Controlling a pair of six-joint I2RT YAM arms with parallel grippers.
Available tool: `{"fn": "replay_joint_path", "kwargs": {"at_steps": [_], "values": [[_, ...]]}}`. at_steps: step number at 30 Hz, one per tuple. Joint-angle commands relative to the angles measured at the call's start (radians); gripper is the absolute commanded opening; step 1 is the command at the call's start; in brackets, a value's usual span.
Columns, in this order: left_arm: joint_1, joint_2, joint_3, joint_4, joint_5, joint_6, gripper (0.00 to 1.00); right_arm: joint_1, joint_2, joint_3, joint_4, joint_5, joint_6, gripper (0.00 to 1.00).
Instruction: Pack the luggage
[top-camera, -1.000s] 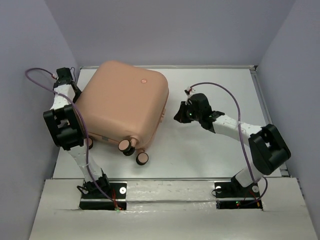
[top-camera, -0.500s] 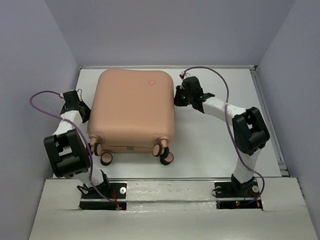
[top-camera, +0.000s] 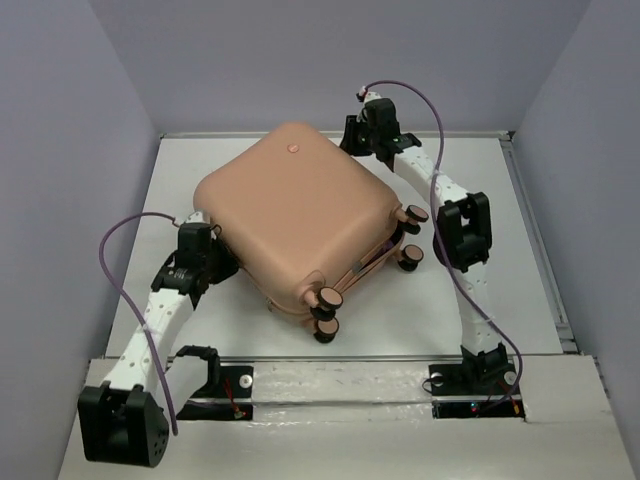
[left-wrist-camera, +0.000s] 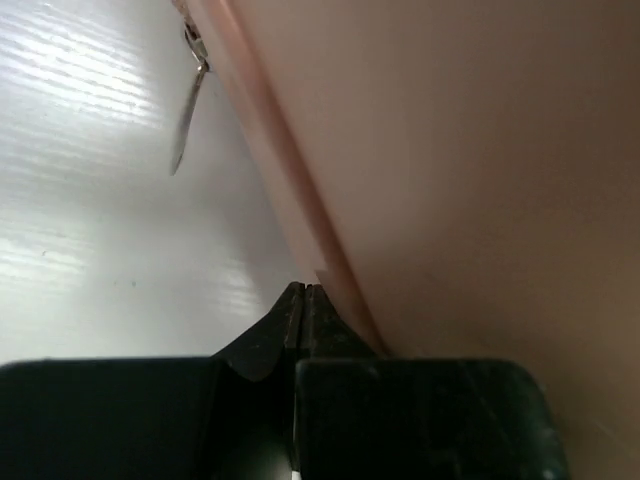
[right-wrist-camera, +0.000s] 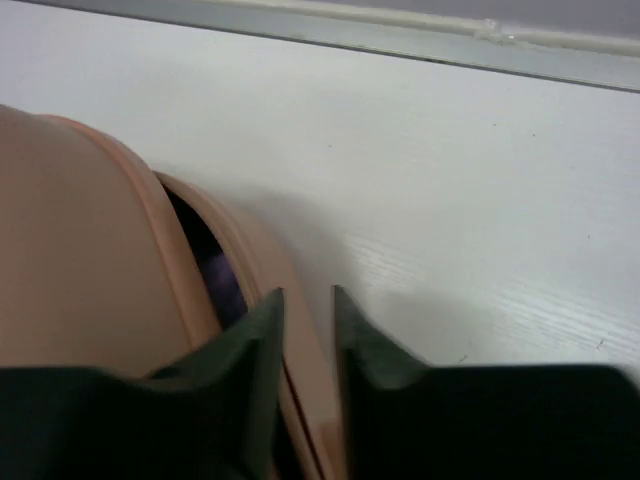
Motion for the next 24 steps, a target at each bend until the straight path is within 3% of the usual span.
{"fn": "replay_joint_path", "kwargs": {"at_steps": [1, 3, 4, 6, 8, 9, 11, 12, 13, 17, 19, 24], "values": [[-0.049, -0.134, 0.190, -0.009, -0.099, 0.033, 0.08, 0.061, -0.161, 0.049, -0.097, -0.041, 0.029, 0.49], [-0.046, -0.148, 0.303, -0.023, -0.225, 0.065, 0.15, 0.020, -0.258, 0.000, -0.097, 0.013, 0.029, 0.70], [-0.045, -0.151, 0.332, -0.014, -0.249, 0.067, 0.18, 0.020, -0.290, -0.045, -0.098, 0.033, 0.024, 0.75], [-0.045, -0.151, 0.400, 0.040, -0.260, 0.061, 0.28, 0.008, -0.387, -0.083, -0.109, 0.093, -0.011, 0.80], [-0.045, -0.134, 0.451, 0.066, -0.260, 0.050, 0.29, 0.008, -0.464, -0.137, -0.115, 0.124, -0.029, 0.79], [-0.045, -0.111, 0.496, 0.098, -0.250, 0.048, 0.29, 0.008, -0.510, -0.219, -0.113, 0.137, -0.029, 0.74], [-0.045, -0.058, 0.541, 0.153, -0.231, 0.042, 0.30, 0.008, -0.672, -0.331, -0.103, 0.121, -0.020, 0.33], [-0.045, -0.027, 0.588, 0.172, -0.224, 0.048, 0.30, 0.008, -0.736, -0.485, -0.083, 0.107, 0.004, 0.07], [-0.043, 0.008, 0.621, 0.176, -0.224, 0.056, 0.31, 0.024, -0.877, -0.572, -0.058, 0.087, 0.013, 0.07], [-0.020, 0.265, 0.817, 0.198, -0.202, 0.090, 0.32, 0.162, -1.167, -0.940, -0.006, 0.012, 0.058, 0.07], [0.003, 0.359, 0.883, 0.193, -0.196, 0.085, 0.33, 0.204, -1.255, -1.109, -0.014, 0.010, 0.104, 0.07], [0.062, 0.666, 1.120, 0.132, -0.196, 0.102, 0.38, 0.238, -1.429, -1.320, -0.107, 0.030, 0.173, 0.07]]}}
